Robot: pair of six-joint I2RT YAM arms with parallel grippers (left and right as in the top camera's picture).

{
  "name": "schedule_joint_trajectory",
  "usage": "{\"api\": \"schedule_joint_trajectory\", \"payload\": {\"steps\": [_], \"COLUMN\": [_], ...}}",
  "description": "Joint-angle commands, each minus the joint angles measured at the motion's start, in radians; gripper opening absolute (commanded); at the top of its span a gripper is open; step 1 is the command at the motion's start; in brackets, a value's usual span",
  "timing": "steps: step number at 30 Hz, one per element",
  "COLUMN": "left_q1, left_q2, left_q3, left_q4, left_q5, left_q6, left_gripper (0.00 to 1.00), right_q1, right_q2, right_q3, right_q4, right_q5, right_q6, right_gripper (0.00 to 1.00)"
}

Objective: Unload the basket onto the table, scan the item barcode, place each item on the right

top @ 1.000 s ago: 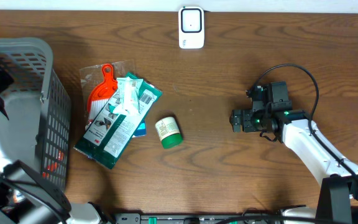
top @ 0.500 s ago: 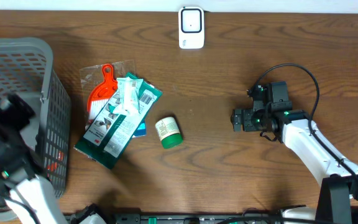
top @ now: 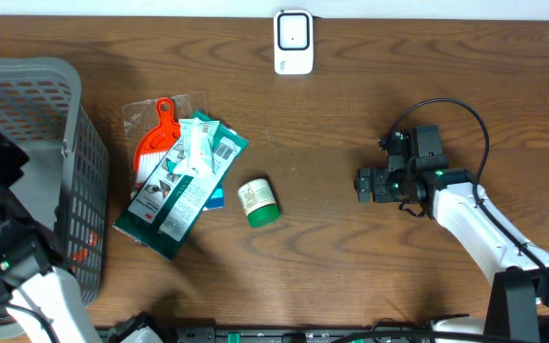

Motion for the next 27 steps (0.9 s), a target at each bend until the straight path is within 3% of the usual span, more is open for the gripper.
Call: {"api": "schedule_joint_trajectory", "payload": {"steps": [1,12,20,27], "left_q1": [0.000,0.023,0.084,0.143], "left_q2": [0.068,0.180,0.180,0.238], "left_q3": [0.056,0.246,0.293,0.293], "left_q4": [-0.018,-0.748,-0.964,-1.014], "left_q5": [-0.182,-0.118,-0.121,-0.043], "left_q6": [-0.002,-0.002,-0.002,-0.003], "left_gripper": [0.98,0.99,0.99,0.99], "right_q1": [0.010,0.010,0.010,0.010], "right_q2": [0.003,0.003,0.003,0.003], "right_q3": [-0.005,-0.005,-0.005,-0.005], "right_q4": [-0.001,-0.001,-0.001,0.000], "right_q5": [0.006,-0.004,-0.033,-0.033], "right_q6": [-0.031,-0.050,-0.050,-0.051], "right_gripper": [0.99,0.99,0.99,0.99]}}
